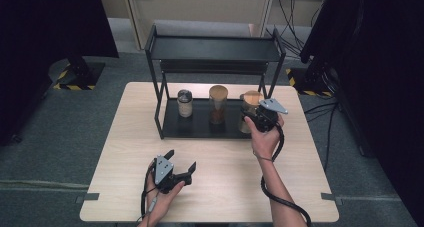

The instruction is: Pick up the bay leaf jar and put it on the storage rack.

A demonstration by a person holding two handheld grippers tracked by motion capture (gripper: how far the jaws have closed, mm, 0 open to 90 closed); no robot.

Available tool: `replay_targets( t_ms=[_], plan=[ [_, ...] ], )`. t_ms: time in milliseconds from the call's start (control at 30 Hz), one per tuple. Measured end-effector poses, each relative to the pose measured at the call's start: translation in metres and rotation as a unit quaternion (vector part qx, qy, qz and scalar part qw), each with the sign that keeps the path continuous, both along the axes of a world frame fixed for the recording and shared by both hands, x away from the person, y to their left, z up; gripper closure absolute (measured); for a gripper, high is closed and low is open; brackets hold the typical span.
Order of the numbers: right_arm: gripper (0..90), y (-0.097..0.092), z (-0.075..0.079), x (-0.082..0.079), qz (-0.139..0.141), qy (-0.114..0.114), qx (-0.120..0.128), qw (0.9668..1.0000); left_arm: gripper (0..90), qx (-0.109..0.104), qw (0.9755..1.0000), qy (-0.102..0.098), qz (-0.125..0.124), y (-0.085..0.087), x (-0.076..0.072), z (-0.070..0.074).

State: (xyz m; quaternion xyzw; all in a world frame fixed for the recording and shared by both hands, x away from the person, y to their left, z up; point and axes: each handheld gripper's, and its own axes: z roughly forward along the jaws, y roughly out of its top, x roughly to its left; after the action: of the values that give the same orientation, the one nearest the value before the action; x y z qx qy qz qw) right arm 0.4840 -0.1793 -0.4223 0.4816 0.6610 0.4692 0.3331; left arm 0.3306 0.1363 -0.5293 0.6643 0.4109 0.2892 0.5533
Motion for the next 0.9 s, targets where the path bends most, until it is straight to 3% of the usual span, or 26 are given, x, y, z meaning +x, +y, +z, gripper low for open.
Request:
replay_targets(
  t_ms=[900],
  plan=[
    [25.3, 0.008, 0.000, 0.024, -0.007, 0.011, -0.005, 0.9999, 7.1, -0.001, 1.0000, 0.001, -0.001, 0.000, -0.001, 0.000]
  ],
)
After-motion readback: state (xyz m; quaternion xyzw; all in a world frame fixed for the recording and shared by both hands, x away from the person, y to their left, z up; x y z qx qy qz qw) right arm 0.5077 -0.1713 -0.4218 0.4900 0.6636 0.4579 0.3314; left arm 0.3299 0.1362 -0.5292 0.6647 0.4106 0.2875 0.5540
